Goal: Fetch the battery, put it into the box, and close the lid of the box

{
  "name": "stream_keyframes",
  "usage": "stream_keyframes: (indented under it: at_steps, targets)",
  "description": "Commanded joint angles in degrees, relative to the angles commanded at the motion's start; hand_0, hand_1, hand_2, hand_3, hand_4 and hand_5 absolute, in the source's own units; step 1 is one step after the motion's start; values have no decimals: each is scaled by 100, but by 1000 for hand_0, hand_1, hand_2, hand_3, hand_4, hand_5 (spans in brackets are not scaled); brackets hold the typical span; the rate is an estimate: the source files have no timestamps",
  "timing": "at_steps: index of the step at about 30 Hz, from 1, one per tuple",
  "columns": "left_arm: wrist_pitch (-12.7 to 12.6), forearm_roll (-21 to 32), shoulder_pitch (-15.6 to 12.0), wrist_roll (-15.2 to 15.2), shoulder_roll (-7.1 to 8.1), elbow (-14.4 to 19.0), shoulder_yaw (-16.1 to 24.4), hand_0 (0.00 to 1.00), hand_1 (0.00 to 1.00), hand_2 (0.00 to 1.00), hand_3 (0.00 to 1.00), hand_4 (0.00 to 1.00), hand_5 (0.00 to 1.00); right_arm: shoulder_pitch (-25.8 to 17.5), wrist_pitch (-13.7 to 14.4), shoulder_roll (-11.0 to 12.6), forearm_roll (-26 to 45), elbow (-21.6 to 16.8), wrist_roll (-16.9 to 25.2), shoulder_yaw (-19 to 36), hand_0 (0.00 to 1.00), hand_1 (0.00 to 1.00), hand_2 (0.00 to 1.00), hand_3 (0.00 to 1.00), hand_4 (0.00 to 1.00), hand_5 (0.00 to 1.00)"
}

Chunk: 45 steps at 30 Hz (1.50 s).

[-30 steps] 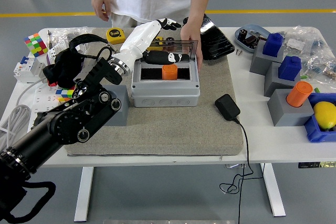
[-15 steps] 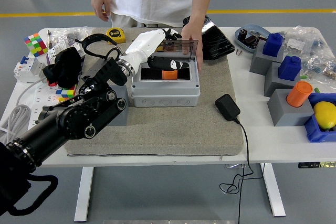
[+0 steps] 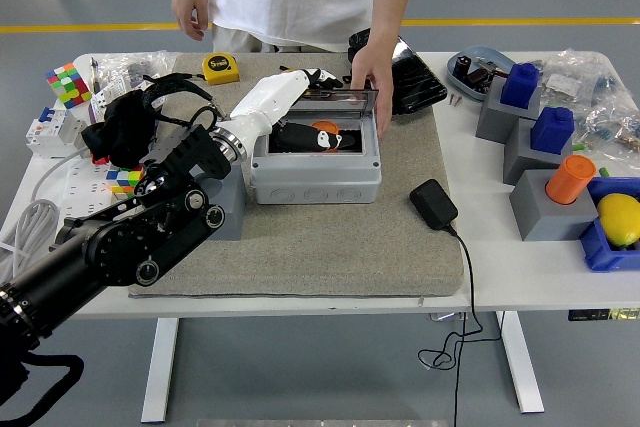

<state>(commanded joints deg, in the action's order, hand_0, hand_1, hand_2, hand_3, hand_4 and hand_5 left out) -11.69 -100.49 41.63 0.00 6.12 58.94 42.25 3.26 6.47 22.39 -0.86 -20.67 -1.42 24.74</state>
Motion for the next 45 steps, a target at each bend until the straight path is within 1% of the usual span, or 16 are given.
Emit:
stream_keyframes:
  at_steps: [5,11,16,20,22,24,26,31,36,39,42,45]
  targets:
    - [25,112,-125,52,83,219,-125,629,715,735,743,998,500,4,-3,3,-8,-4,1,-22,545,601,590,547,927,488]
    - [56,199,-204,93,138,300,-297,614,709,733,742,998,501,22,-5,14,-15,-9,0,-62,545,601,590,547,926,488]
    - [62,225,-222,97,183,384,-343,611,707,731,742,998,503,42,-4,35,-16,-11,-1,-94,545,601,590,547,927,487]
    - [58,303,-280,56,241,569,-263,601,704,727,740,998,505,49,-3,47,-10,-10,-2,-121,545,601,590,547,927,488]
    - [20,407,-365,-24,286,711,-140,601,704,727,740,998,505,53,-4,52,-6,-10,0,-136,545,601,590,547,927,488]
    - [32,490,-435,-15,321,799,-50,601,704,727,740,998,505,54,-7,53,5,-7,-1,-164,545,601,590,547,927,488]
    - [57,541,-460,19,334,796,-60,606,703,725,736,998,505,51,-13,55,17,-5,-5,-202,545,601,590,547,927,487]
    - [118,674,-500,87,344,697,-295,606,703,725,736,998,505,70,-17,65,9,-14,-3,-241,545,601,590,547,927,487]
    - [121,728,-591,85,386,774,-396,603,703,724,735,998,507,82,-10,99,-77,-58,2,-194,545,600,590,547,928,487]
    - [94,751,-684,21,443,957,-319,597,701,720,733,998,509,81,-3,109,-98,-64,12,-163,544,599,589,546,928,488]
    - [48,832,-832,-51,503,1282,-76,597,701,720,733,998,509,76,-2,123,-87,-60,11,-188,544,599,589,546,928,488]
    - [-21,911,-1050,-144,534,1603,229,601,701,716,731,998,506,77,-6,132,-76,-58,8,-229,544,599,590,547,928,488]
